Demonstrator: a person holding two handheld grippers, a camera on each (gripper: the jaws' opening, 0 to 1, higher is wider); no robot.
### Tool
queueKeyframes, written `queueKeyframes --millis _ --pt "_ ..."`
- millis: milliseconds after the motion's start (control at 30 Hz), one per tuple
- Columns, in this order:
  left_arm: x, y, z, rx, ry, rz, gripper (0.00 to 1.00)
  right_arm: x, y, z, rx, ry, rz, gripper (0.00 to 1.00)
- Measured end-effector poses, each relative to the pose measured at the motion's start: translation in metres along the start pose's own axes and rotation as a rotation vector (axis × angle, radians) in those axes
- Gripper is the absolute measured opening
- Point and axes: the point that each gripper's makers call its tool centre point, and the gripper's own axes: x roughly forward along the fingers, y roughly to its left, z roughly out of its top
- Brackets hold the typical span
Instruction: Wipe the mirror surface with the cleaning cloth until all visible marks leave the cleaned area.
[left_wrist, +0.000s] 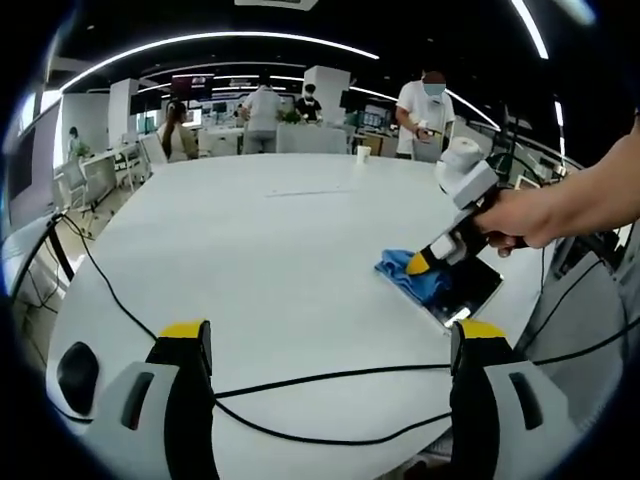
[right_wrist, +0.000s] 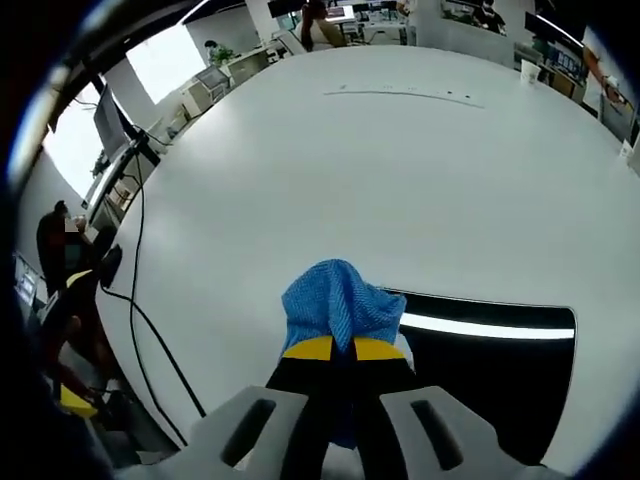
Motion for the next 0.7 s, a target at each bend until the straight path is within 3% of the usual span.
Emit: queueKeyframes --millis 400,700 --pt "-0.002 -0.006 -0.001 0.018 0.010 -0.004 0.99 -0.012 0.010 -0.020 0.037 0.044 0.043 0.00" --pt "-0.001 -0.009 -0.002 0.015 0.008 0.003 0.99 -0.013 0.013 -0.023 0.010 0.058 0.043 0.00"
